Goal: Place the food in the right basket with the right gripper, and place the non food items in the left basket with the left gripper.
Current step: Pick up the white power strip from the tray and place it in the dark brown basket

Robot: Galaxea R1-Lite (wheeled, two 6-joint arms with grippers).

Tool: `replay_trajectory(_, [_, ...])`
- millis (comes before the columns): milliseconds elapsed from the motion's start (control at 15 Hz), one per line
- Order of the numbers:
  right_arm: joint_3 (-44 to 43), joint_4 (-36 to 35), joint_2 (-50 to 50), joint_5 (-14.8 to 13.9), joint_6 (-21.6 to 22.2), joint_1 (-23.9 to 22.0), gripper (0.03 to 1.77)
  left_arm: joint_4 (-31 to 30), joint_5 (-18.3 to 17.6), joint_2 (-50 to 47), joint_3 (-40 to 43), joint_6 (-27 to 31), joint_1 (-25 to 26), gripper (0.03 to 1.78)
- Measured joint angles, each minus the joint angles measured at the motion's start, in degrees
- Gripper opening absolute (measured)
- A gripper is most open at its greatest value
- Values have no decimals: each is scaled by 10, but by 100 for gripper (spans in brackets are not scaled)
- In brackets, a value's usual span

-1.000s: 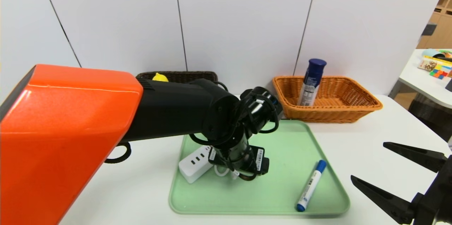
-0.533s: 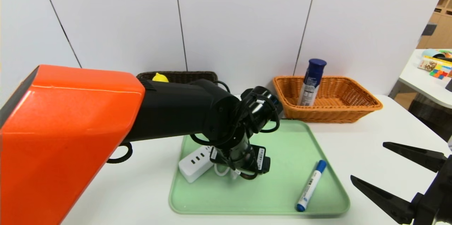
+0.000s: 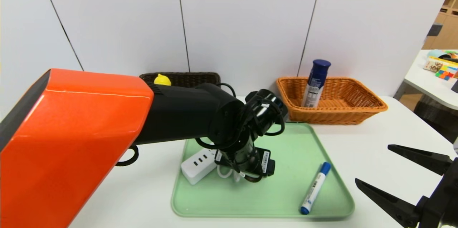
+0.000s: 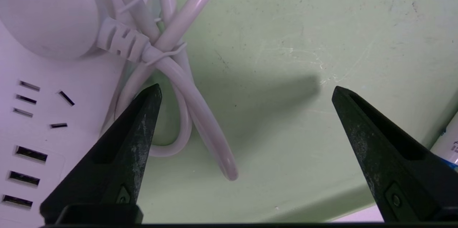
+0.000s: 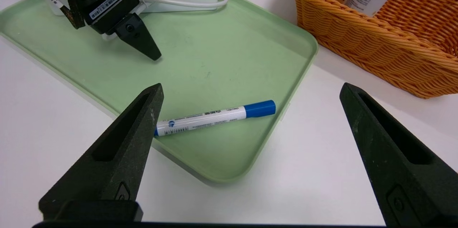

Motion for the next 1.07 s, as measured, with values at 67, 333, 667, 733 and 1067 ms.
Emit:
replay_trajectory(67, [1,0,0,0,0,0,170,0,0,0,0,0,0,169])
replay_trajectory(333, [2,0,0,1,0,0,170,0,2,1,1,5,0,107])
replay_trajectory(667, [4,0,0,2,0,0,170,1,2,-4,3,5,-1,9])
replay_trajectory(733, [4,0,0,2,0,0,170,1,1,-6,3,5,-1,11])
replay_trajectory(1067, [4,-1,0,3,0,0,170,2,3,-15,7,5,-1,11])
